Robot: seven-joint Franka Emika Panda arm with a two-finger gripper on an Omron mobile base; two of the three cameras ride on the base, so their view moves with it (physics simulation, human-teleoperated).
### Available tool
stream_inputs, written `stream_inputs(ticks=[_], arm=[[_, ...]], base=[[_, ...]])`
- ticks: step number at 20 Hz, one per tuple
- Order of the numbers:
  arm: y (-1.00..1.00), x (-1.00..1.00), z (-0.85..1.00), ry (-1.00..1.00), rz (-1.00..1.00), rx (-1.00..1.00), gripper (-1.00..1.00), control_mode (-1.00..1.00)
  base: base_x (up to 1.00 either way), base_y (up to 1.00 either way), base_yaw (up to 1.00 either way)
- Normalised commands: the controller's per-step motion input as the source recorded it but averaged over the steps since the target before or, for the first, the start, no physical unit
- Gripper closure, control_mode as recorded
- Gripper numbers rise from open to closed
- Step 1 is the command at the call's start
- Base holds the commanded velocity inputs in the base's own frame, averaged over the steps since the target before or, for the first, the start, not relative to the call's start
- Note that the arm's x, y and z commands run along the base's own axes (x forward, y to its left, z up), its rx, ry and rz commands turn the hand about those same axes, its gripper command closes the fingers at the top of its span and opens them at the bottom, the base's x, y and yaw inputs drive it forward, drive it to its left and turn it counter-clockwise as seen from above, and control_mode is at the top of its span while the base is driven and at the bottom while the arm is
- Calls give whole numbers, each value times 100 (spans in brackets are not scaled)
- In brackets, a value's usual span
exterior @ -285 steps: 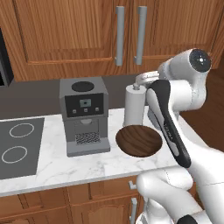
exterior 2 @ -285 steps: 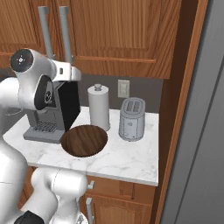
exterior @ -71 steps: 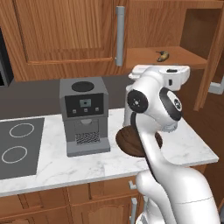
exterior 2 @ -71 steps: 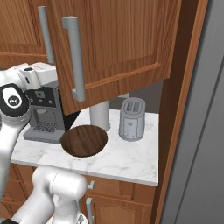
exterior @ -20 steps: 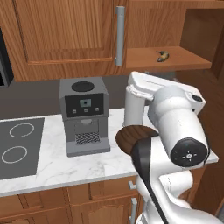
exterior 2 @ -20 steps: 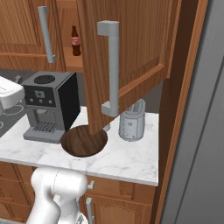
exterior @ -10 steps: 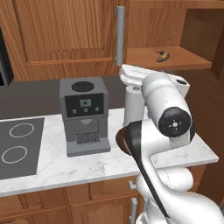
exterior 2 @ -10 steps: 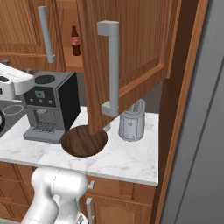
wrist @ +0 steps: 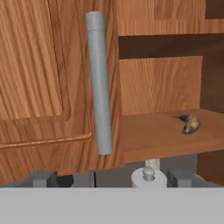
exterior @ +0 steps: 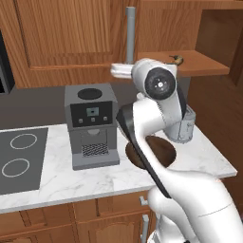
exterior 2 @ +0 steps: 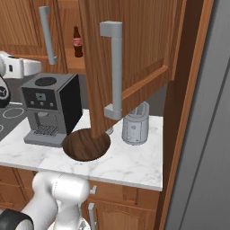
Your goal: Open the cabinet. Pick the kiwi and banana from the cabinet and place them into the bowl. Then close the cabinet.
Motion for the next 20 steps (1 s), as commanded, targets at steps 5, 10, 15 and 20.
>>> stream_inputs(ticks=[5,10,15,20], arm=[[7,58,0,9,8,-7,-100,-100],[1,62,-15,0,5,-4,-100,-100],[5,67,-21,0,5,0,-100,-100],[10,77,-4,0,2,0,-100,-100]], base=[[0,0,0],[0,0,0],[0,0,0],[0,0,0]])
